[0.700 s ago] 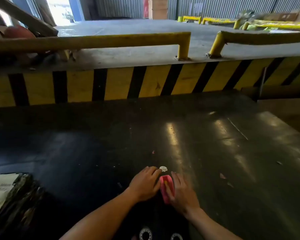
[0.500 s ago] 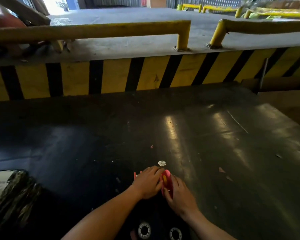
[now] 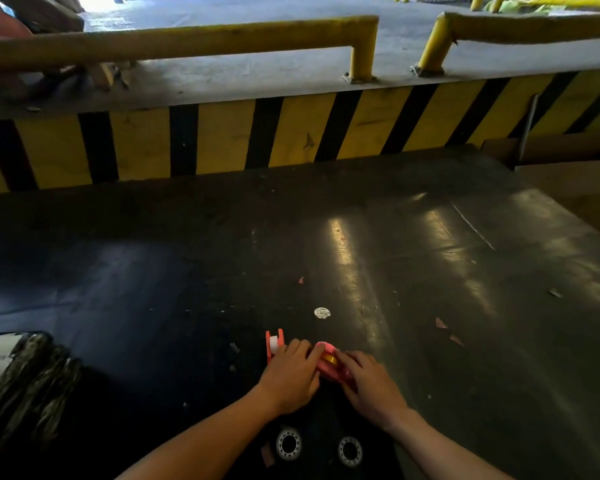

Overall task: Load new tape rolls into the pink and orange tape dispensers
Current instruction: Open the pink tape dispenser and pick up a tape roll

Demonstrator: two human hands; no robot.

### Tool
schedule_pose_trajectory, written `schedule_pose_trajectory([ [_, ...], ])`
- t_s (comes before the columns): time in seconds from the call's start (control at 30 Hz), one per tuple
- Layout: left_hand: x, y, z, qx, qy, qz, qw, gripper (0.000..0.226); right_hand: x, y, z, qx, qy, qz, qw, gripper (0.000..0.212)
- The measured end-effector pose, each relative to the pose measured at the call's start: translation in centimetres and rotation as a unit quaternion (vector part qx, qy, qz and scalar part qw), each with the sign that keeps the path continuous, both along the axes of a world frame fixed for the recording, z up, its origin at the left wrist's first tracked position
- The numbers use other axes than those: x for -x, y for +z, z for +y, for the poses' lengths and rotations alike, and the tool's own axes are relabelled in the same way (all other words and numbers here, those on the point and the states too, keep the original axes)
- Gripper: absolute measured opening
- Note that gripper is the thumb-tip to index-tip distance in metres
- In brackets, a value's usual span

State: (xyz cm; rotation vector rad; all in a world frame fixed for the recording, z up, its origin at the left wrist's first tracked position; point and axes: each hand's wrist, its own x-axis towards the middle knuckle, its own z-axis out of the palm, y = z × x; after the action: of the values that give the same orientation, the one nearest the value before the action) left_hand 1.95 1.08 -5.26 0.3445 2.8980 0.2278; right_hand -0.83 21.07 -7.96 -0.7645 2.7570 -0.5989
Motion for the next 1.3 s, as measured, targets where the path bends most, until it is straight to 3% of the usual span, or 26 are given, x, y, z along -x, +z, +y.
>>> schedule_pose_trajectory([
  [0.47,-1.0,0.0,1.0,0.035,0.017,0.049,0.998,0.044,0.1,0.5,-1.9,0.031,-0.075,0.108,0.991,0.012],
  [0.63,-0.8,0.0,1.2,0.01,0.035,0.037,0.999,0.043,0.3,0.5,-2.2,-0.013,-0.033,0.112,0.993,0.023],
  [0.8,-0.9,-0.2,1.3,-0.023,0.061,0.041,0.997,0.042,-0.1,0.5,-2.1,0.091,-0.098,0.092,0.987,0.015],
  [0.93,-1.0,0.1,1.5,-0.172,0.122,0.065,0.975,0.046,-1.0,1.6,-1.6,0.199,-0.171,0.029,0.965,0.009],
  [1.03,-1.1,0.7,2.2,-0.287,0.126,0.097,0.945,0.044,-1.6,3.4,-1.3,0.311,-0.241,-0.067,0.917,0.004],
  [1.13,-1.1,2.0,3.1,-0.328,0.107,0.104,0.933,0.03,-1.7,4.9,-1.0,0.462,-0.312,-0.241,0.794,0.005],
  [1.2,-0.8,2.6,3.5,-0.332,0.095,0.111,0.932,0.028,-1.7,5.5,-0.7,0.501,-0.333,-0.307,0.737,0.007],
  [1.3,-0.7,2.9,3.7,-0.325,0.073,0.129,0.934,0.027,-1.7,6.2,-0.2,0.514,-0.347,-0.323,0.715,0.008],
])
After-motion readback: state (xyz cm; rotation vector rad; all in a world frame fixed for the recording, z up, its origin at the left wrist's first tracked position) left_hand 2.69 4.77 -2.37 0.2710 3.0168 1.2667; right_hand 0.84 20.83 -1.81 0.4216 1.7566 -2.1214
